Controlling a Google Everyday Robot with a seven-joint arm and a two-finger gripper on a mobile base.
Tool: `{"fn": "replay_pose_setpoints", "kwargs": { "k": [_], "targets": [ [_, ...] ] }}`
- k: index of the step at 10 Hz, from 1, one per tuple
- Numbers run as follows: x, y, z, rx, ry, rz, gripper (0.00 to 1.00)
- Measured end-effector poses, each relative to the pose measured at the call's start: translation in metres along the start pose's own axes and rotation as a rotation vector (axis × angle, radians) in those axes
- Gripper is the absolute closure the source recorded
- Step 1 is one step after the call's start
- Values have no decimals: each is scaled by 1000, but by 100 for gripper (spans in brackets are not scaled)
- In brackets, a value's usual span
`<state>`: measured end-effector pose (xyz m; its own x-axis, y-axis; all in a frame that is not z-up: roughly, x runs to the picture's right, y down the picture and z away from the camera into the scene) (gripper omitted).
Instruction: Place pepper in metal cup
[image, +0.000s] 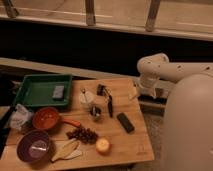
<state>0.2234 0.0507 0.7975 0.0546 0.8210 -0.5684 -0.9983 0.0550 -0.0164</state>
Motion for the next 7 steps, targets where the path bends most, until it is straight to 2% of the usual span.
{"fn": "replay_pose_setpoints", "kwargs": {
  "k": [5, 6, 7],
  "targets": [
    [1, 0, 1, 8, 1, -5, 20],
    [-3, 0, 0, 47, -9, -23, 20],
    [-11, 12, -4, 92, -26, -43, 20]
  ]
}}
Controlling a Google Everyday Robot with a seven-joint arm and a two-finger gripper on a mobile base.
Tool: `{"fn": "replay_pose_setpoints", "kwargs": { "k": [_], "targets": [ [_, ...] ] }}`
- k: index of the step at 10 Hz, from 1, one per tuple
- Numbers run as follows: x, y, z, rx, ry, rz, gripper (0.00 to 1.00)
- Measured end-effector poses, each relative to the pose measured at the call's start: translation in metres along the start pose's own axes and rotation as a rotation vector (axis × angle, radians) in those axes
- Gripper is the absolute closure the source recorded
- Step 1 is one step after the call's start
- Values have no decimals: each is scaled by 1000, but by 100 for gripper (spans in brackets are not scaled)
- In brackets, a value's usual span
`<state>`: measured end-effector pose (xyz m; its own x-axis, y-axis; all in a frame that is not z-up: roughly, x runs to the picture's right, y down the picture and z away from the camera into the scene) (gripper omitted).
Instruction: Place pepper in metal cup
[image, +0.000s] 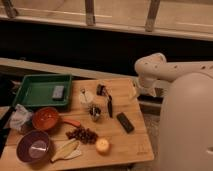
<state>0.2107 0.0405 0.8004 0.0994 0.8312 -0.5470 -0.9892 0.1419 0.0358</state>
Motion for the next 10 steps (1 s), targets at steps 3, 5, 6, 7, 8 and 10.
{"fn": "replay_pose_setpoints", "kwargs": {
  "k": [3, 5, 6, 7, 8, 10],
  "targets": [
    [-22, 33, -25, 8, -68, -64, 20],
    [-34, 68, -43, -21, -112, -134, 20],
    [-35, 93, -56, -50, -145, -204, 20],
    [-32, 110, -63, -66, -160, -252, 20],
    [-25, 132, -71, -88, -175, -317, 20],
    [-2, 168, -82, -123, -196, -463, 20]
  ]
}}
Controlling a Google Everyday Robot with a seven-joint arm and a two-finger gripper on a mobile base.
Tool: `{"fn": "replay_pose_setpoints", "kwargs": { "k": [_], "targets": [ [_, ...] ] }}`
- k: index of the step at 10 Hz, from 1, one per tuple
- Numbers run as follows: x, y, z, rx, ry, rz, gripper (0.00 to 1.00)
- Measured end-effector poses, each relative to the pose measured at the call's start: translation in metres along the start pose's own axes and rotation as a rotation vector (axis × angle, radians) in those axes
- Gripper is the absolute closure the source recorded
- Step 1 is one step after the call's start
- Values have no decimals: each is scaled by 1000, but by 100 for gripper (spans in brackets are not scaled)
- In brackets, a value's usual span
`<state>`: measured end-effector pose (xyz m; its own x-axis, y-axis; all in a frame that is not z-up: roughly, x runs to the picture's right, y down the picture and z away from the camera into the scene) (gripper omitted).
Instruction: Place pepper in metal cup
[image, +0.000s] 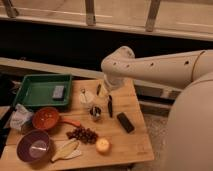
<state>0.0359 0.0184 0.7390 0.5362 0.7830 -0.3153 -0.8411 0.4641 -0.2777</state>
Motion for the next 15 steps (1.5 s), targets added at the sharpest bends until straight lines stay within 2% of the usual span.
{"fn": "replay_pose_setpoints", "kwargs": {
  "k": [2, 4, 6, 7, 12, 13, 15],
  "targets": [
    [4, 39, -4, -56, -6, -123, 20],
    [3, 68, -1, -117, -4, -225, 20],
    [-4, 83, 5, -168, 6, -274, 20],
    [-9, 93, 9, -205, 11, -302, 20],
    [-14, 122, 12, -333, 11, -369, 20],
    [-12, 128, 11, -349, -2, -378, 20],
    [-11, 129, 11, -352, -9, -377, 20]
  ]
}}
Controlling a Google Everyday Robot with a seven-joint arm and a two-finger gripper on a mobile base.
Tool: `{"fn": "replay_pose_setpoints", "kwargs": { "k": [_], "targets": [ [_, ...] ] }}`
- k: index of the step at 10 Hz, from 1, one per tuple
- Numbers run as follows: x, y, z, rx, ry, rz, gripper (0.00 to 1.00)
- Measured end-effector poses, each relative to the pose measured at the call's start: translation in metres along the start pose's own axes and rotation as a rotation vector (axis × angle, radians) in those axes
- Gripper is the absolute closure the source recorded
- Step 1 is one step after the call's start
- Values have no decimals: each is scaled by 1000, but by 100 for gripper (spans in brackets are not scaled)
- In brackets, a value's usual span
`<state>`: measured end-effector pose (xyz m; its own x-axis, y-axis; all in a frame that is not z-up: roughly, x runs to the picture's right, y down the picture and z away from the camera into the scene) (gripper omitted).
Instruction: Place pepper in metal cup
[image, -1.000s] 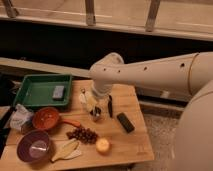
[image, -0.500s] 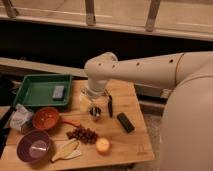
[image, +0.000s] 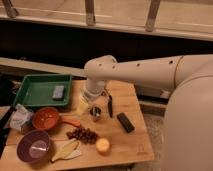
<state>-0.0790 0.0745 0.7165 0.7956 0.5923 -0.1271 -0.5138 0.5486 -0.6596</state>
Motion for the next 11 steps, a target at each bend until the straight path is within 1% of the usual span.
{"fn": "replay_pose_setpoints", "kwargs": {
  "k": [3, 4, 6, 8, 9, 11],
  "targets": [
    [-1, 2, 1, -3, 0, -6, 20],
    [-1, 1, 4, -15, 0, -10, 20],
    [-9, 4, 26, -51, -3, -41, 20],
    [-29, 15, 55, -92, 3, -106, 20],
    [-40, 26, 68, -112, 6, -145, 20],
    [-48, 37, 79, -133, 13, -196, 20]
  ]
}}
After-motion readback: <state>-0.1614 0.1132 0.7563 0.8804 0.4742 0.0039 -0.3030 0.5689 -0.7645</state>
